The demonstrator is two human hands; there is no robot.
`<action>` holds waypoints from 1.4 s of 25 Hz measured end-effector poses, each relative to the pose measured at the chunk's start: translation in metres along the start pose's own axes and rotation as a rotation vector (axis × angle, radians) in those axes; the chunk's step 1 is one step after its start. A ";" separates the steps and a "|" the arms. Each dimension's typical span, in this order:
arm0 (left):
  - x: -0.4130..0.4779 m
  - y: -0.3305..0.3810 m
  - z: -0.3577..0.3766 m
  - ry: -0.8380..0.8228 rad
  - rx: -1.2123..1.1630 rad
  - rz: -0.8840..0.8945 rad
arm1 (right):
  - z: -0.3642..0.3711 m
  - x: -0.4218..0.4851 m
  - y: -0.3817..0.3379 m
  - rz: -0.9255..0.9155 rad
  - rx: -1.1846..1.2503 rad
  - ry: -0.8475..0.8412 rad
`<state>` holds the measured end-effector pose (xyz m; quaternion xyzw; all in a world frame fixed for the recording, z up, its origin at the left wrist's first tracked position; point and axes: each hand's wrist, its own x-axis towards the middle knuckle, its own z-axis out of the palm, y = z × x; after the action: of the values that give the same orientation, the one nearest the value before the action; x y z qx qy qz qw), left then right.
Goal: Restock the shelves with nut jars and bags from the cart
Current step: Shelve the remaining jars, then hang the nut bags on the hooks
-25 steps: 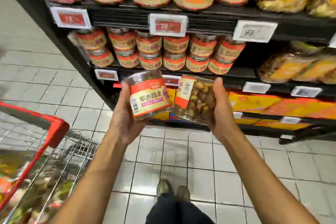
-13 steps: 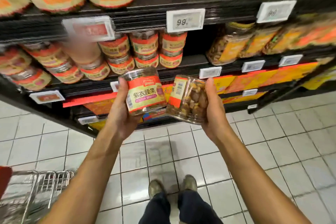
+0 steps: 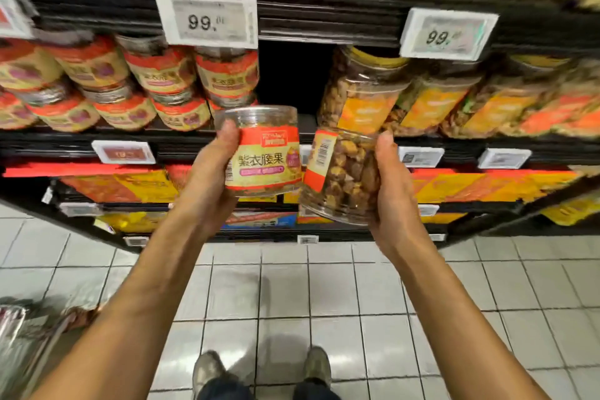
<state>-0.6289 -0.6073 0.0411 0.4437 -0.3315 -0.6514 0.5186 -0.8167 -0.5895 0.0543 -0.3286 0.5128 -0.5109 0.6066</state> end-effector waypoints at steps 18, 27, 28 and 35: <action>0.087 -0.069 0.033 0.383 0.294 0.716 | -0.019 0.050 0.045 -0.136 0.224 -0.085; 0.129 -0.081 0.012 0.344 0.808 0.718 | -0.030 0.054 0.067 -0.082 0.226 -0.077; 0.128 -0.080 0.011 0.326 0.850 0.718 | -0.029 0.054 0.067 -0.077 0.235 -0.079; 0.073 -0.110 -0.005 0.419 1.218 1.017 | -0.025 0.058 0.069 -0.060 0.256 -0.061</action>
<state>-0.6716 -0.6517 -0.0761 0.5553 -0.6841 0.0536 0.4699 -0.8238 -0.6237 -0.0329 -0.2790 0.4147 -0.5799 0.6433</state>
